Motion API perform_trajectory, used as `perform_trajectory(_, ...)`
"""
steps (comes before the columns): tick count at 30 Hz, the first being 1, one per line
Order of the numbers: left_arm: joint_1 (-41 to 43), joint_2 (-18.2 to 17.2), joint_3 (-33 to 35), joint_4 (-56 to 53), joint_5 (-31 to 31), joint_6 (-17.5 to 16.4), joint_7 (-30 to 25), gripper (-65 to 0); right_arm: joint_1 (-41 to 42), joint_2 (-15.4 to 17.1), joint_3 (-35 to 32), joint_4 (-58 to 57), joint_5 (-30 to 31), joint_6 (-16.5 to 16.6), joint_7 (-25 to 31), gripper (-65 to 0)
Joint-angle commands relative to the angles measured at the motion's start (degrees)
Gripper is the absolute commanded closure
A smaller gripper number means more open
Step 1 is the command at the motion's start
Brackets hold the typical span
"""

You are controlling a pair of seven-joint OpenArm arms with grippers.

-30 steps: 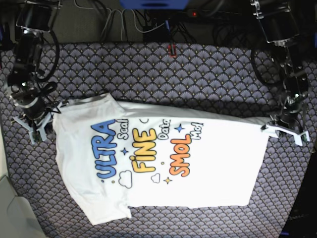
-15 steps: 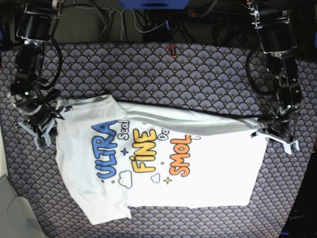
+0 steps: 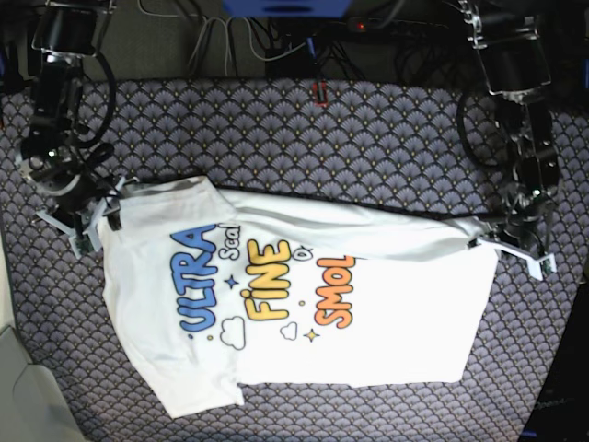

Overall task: Fold the T-shirt properly
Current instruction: 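Lift the hem with both grippers and fold it toward the collar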

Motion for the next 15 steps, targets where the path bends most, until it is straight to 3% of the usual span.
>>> perform_trajectory(1,-1.1,-0.8,-0.1,1.1,-0.2,0.0,-1.2,-0.6,0.8,0.7,0.3,1.2,0.7,0.2,1.3,-28.1)
perform_trajectory(15,0.0,-0.7,-0.1,1.3,-0.2,0.0,-1.2,-0.6,0.7,-0.7,-2.3,0.1,0.7,0.4,1.3,-28.9)
